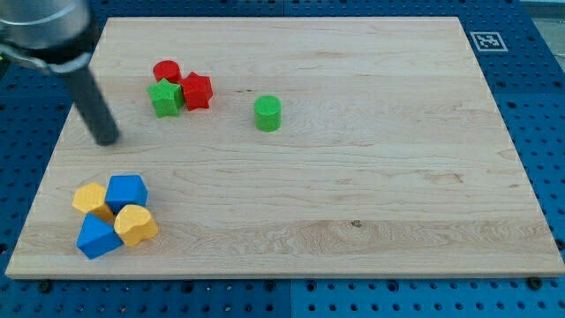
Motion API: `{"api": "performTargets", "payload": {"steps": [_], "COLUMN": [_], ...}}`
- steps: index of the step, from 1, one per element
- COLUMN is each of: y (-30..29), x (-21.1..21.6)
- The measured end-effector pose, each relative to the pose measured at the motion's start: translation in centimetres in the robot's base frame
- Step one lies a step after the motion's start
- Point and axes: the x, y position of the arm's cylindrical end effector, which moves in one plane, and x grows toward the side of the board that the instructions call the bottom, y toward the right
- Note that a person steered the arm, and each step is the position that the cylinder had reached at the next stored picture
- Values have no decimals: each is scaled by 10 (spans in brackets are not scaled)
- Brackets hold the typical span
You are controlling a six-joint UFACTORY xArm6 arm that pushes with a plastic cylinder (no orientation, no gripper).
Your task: Push the green star closer to the green circle
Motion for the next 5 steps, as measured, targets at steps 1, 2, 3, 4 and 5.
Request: {"api": "performTargets", "payload": {"steps": [1, 2, 3, 4, 5], "y": [-18, -11, -11, 5, 27], "x": [-61, -98, -98, -87, -66]}}
